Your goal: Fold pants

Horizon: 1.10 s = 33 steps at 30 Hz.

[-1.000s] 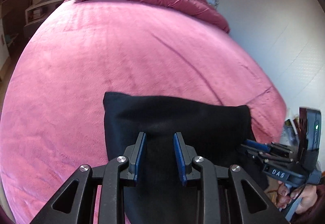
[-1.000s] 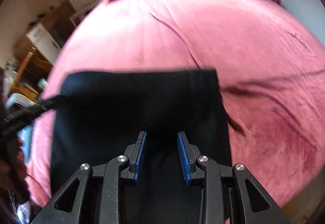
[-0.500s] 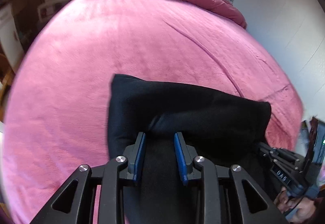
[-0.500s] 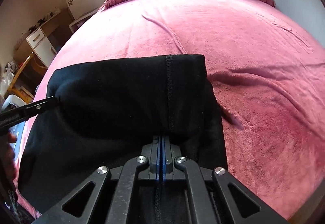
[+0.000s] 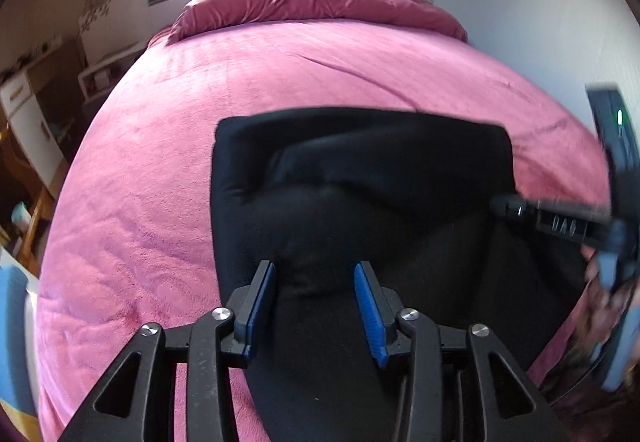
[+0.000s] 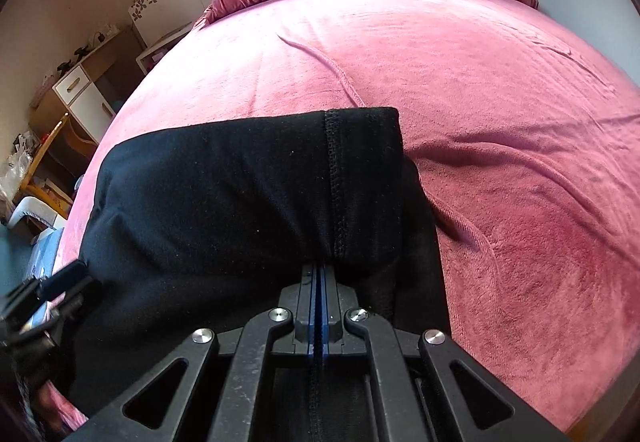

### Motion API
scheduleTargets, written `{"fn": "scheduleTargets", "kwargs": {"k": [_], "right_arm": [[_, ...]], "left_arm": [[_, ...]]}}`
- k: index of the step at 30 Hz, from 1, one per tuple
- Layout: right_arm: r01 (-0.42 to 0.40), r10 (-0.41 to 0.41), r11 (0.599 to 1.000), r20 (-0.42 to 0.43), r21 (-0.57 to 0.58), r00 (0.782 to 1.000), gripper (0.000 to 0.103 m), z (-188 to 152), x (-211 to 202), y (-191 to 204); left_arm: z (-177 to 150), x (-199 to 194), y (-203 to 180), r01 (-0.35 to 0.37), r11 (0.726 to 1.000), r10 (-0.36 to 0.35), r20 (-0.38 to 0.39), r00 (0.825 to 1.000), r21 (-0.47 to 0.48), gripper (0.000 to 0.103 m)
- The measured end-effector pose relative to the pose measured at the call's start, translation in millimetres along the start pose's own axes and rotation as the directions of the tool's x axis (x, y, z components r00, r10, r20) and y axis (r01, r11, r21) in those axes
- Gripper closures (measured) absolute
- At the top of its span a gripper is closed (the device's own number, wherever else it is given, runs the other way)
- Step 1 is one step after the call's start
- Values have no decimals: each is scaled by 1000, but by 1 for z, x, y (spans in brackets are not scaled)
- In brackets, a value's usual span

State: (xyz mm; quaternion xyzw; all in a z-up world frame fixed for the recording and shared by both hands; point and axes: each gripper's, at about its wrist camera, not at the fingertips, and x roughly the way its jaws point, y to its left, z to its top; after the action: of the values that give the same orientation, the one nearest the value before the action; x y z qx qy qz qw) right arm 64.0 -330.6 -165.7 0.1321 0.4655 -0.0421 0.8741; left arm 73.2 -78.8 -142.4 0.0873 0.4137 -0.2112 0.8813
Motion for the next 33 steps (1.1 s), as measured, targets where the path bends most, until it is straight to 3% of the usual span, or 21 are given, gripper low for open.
{"fn": "scheduleTargets", "kwargs": {"k": [7,10,14,16,24,26,30,33], "right_arm": [[-27,27,999,4,27,1000,103,-2,-6,-4],[-46,46,999,0,21,999,92,2,-13,-3],[-71,71,997,3,-3,997,65,2,-25,5],[-64,64,998,9,-16,998,57,2,-29,8],[-41,41,999,9,-7,999,53,-7,-41,-5],[-23,23,1000,5,-4,1000,45,-8,-41,-11],[-12,13,999,-16,43,1000,44,-9,-37,-33],[-103,109,991,-60,89,992,40,-7,-25,-51]], "left_arm": [[-5,-1,-4,-7,1000,7,11,1000,-11,59],[-3,-10,0,10,1000,-9,26,1000,-30,52],[-1,-20,1,6,1000,-5,49,999,-27,45],[-1,-26,5,6,1000,-5,54,999,-30,40],[1,-38,27,7,998,-2,72,997,-65,31],[3,-37,34,21,997,-16,73,997,-71,26],[5,-31,53,59,991,-53,54,997,-121,20],[7,-18,68,151,972,-151,16,988,-180,18]]}}
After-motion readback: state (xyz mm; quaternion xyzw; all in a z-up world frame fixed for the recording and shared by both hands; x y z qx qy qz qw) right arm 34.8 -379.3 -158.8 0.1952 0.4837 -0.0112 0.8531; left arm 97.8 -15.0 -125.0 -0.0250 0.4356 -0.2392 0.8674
